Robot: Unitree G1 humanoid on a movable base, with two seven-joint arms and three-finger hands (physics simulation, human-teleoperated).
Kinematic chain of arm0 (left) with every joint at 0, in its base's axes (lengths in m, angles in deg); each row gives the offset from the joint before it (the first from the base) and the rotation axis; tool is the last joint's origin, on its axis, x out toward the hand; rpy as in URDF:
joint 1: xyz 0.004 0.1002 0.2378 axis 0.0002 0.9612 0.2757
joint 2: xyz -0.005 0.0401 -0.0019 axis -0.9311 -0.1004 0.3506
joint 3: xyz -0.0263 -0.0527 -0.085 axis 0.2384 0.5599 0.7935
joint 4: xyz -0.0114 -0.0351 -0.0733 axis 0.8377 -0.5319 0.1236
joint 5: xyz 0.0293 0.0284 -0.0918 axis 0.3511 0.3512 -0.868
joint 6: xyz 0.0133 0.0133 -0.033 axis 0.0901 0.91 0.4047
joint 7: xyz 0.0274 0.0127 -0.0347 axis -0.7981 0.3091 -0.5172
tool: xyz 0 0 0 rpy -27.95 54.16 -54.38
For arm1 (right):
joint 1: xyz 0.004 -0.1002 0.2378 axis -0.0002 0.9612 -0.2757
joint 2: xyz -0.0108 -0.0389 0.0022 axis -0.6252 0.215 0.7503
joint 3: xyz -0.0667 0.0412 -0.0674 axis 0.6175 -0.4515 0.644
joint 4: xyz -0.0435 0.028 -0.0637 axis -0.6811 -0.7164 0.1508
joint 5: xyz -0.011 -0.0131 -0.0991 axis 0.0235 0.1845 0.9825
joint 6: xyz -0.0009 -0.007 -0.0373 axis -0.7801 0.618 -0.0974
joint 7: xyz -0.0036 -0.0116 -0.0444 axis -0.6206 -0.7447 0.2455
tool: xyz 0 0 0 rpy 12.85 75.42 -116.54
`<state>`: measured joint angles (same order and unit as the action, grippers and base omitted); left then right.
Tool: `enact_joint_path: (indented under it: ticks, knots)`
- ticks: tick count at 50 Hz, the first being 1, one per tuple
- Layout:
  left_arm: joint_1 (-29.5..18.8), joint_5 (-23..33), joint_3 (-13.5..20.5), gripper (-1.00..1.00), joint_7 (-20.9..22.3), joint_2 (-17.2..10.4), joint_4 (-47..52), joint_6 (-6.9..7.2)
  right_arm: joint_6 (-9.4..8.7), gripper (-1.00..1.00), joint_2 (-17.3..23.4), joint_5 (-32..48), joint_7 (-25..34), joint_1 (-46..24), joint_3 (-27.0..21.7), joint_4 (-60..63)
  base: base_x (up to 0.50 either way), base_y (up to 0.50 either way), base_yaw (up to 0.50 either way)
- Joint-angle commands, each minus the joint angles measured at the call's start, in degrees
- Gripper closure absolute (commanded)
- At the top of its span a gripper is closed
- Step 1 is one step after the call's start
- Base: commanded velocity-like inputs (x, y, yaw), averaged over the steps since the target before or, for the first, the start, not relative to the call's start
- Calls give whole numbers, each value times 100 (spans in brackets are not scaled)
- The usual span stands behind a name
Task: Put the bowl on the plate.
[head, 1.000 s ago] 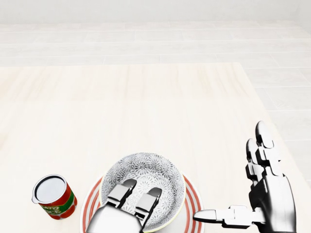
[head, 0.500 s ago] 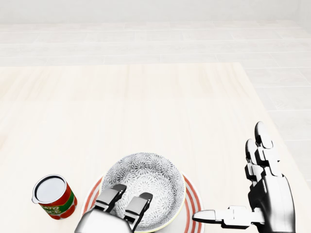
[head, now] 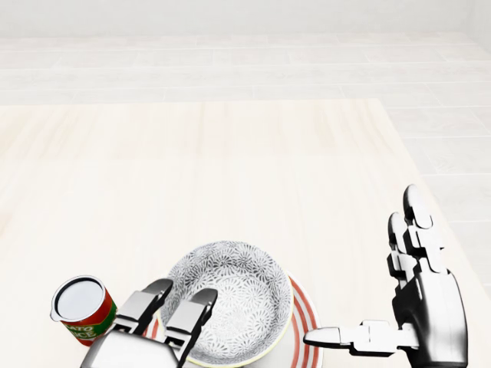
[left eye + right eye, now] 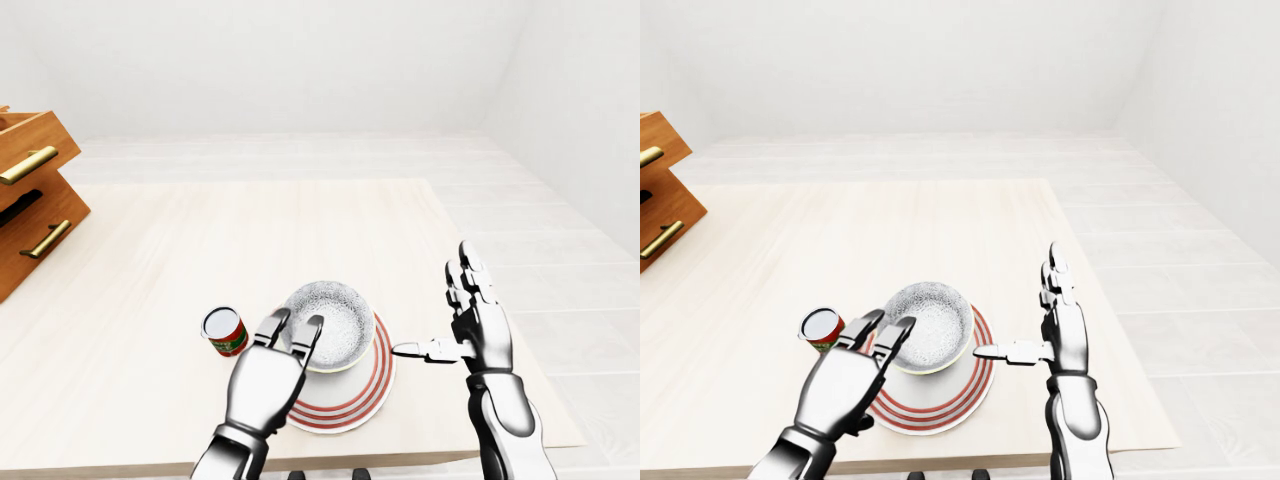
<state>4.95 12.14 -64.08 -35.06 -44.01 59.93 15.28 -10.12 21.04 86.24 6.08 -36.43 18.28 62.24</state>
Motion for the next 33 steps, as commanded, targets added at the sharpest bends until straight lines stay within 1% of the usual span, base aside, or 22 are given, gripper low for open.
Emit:
enact_joint_path:
  ticks: [1,3,6,7,9,10,12,14,15,16,17,19,21,25,26,27,29,31,32,33]
  knots:
    - [186,-194,215,-68,406,16,645,38,0,-100,-1,-1,14,6,-9,24,0,0,0]
    - [146,-173,290,-71,454,17,697,14,0,-100,-5,-6,17,17,-13,24,0,0,0]
    - [148,-293,346,-74,508,85,706,-18,0,-100,-9,-5,19,32,-15,3,0,0,0]
    - [157,-367,370,-79,546,105,714,-20,0,-100,-11,-5,17,36,-18,-10,0,0,0]
    - [170,-389,399,-82,571,119,744,-27,0,-100,-12,-3,16,41,-19,-26,0,0,0]
    - [166,-408,431,-87,605,122,783,-35,0,-100,-15,-8,16,47,-22,-29,0,0,0]
    - [204,-564,469,-89,662,180,849,-25,0,-100,-15,-4,19,56,-17,-31,0,0,0]
    - [212,-505,570,-95,734,137,925,-45,0,-100,-19,-13,20,66,-22,-20,0,0,0]
    - [228,-642,612,-88,777,197,977,-14,0,-100,-17,-11,23,73,-21,-18,0,0,0]
    - [239,-704,656,-88,854,218,1048,1,0,-100,-18,-15,23,77,-26,-17,0,0,0]
    - [217,-714,738,-89,914,190,1116,-15,0,-100,-22,-19,24,82,-27,-18,0,0,0]
    - [214,-793,800,-90,950,237,1153,-18,0,-100,-22,-18,25,85,-26,-24,0,0,0]
    - [197,-1020,978,-98,1112,295,1302,39,0,-100,-27,-15,28,99,-17,-41,0,0,0]
    - [224,-1190,1217,-100,1255,390,1406,-40,0,-100,-31,-20,27,112,-14,-42,0,0,0]
    - [225,-1192,1226,-100,1259,399,1406,-51,0,-100,-31,-20,27,112,-14,-42,0,0,0]
    - [242,-1338,1280,-100,1277,461,1410,-41,0,-100,-33,-25,27,117,-15,-40,0,0,0]
    - [264,-1360,1313,-100,1318,489,1411,-80,0,-100,-30,-20,28,121,-10,-38,0,0,0]
    - [236,-1538,1434,-100,1362,555,1383,-73,0,-100,-29,-19,26,132,-15,-46,0,0,0]
    - [235,-1540,1443,-100,1367,561,1382,-82,0,-100,-29,-19,26,132,-15,-45,0,0,0]
    - [216,-1555,1512,-100,1387,544,1379,-123,0,-100,-31,-22,26,134,-15,-36,0,0,0]
